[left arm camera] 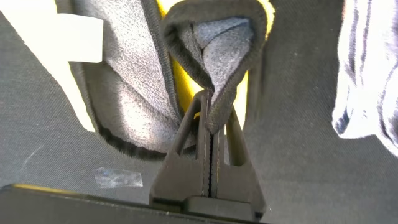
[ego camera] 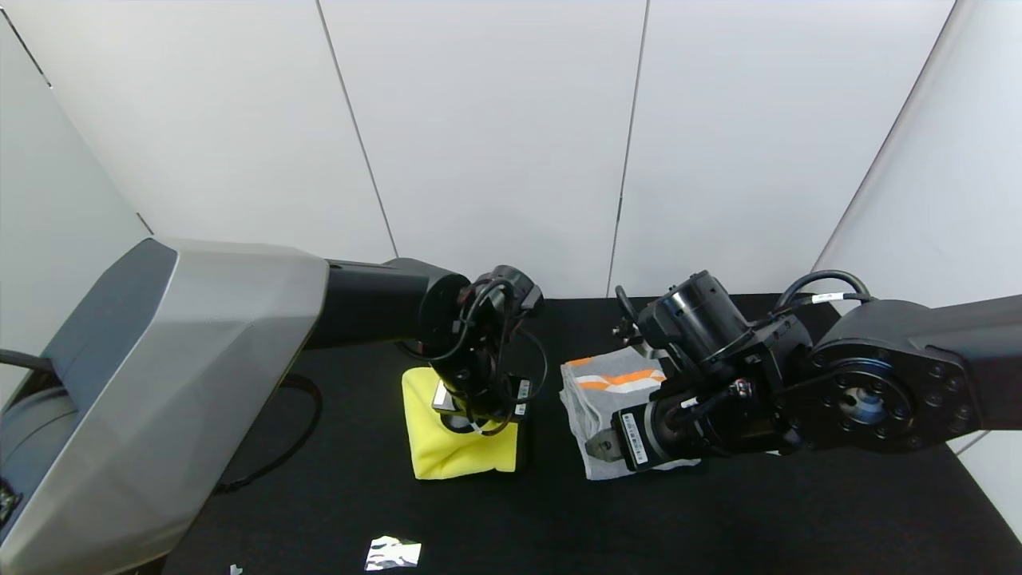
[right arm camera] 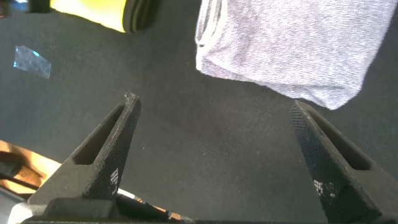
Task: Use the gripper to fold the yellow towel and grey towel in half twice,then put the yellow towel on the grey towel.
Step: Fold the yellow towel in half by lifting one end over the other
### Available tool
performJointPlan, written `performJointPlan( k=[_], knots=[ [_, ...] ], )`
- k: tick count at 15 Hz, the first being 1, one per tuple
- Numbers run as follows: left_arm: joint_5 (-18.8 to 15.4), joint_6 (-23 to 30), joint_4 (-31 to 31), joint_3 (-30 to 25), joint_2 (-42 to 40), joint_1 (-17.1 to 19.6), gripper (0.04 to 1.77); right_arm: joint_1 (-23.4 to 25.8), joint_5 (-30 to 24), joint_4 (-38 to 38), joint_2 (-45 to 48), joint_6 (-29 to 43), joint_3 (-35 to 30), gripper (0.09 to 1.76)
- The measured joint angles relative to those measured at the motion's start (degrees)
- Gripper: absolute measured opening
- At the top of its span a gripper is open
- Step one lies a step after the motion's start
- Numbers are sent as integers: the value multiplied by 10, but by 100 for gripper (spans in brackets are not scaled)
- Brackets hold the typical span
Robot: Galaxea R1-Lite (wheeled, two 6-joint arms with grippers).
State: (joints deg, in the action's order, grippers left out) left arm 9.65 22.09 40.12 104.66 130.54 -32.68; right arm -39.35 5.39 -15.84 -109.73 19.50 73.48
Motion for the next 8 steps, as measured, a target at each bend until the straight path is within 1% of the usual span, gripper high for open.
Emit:
performJointPlan(
  k=[2, 4, 5, 6, 8],
  knots=[
    [0, 0, 1, 1, 7, -2, 11, -1, -6, 0, 0, 0, 0, 171],
    [11, 8, 0, 1, 14, -6, 12, -1, -8, 0, 0, 0, 1, 171],
    [20, 11, -1, 2, 18, -8, 32, -1, -9, 0, 0, -1, 1, 171],
    [25, 13, -1, 2, 21, -10, 49, -1, -9, 0, 0, -1, 1, 171],
    [22, 13, 1, 3, 23, -11, 77, -1, -9, 0, 1, -1, 0, 171]
  ],
)
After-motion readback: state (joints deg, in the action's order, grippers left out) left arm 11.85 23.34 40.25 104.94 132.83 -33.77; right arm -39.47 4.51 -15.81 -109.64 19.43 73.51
